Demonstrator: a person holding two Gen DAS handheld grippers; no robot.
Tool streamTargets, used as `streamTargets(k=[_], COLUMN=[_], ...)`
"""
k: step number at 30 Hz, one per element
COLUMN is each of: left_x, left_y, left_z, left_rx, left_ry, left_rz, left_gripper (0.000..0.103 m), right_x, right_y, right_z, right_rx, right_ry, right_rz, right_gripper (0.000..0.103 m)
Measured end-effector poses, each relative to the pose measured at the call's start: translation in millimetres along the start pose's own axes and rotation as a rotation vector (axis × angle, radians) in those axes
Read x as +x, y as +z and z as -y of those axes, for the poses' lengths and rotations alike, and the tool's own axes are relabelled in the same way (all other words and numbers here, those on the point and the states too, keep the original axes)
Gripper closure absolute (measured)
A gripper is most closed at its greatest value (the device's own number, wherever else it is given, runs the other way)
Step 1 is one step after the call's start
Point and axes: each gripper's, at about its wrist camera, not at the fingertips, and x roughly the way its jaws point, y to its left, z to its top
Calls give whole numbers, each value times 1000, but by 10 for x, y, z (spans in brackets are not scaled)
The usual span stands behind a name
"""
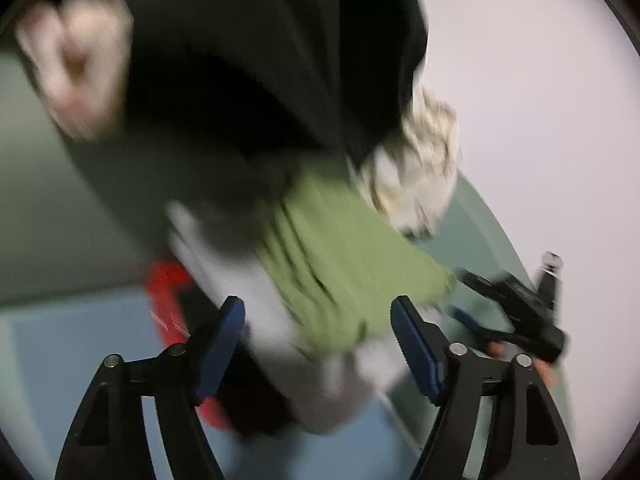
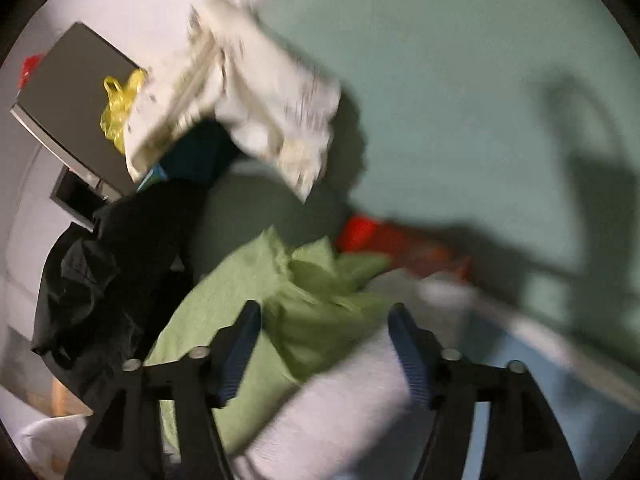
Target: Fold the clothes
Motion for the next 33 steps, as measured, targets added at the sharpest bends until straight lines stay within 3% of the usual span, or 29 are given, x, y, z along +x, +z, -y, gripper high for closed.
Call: streamTargets(k=[2,4,8,10,12,14,16,18,26,33], left_x=[-17,-34,-292,-386,-447,-509,-574,-633,-1113,-961], left_y=[25,50,-44,-171,-220,-268,-356,-441,-288,-375], left_z=[130,261,494,646,723,800,834,884,581,869], left_rx=[82,164,341,477,554,632,702,742,654,679], left_ry=[17,35,110,200,222,244,272,297,305,317], left_rz=[34,68,87,54,3,-48,-83,-71,-63,-95], left_gripper=[27,27,26,25,23,23,19,19,19,19], right_x=[-203,-403,-443,-626,-661,-811,-1009,-1253,-2084,-2424], right_y=[101,34,-80,-484,-919,-1358,-1721,-1949,-2163,-2122], right_z=[-168,-423,-967,-1092,-1258,-1360,-1397,-1375,-1062,-961], right_rx=[-44,-112,-248,-340,-451,-581,-691,-711,-648,-603], right_ry=[2,65,78,-23,-116,-153,-180,-177,-256,-264], right_rz=[65,107,108,120,133,137,142,179,288,321], right_gripper=[28,27,18,16,12,2,0,0,0,0])
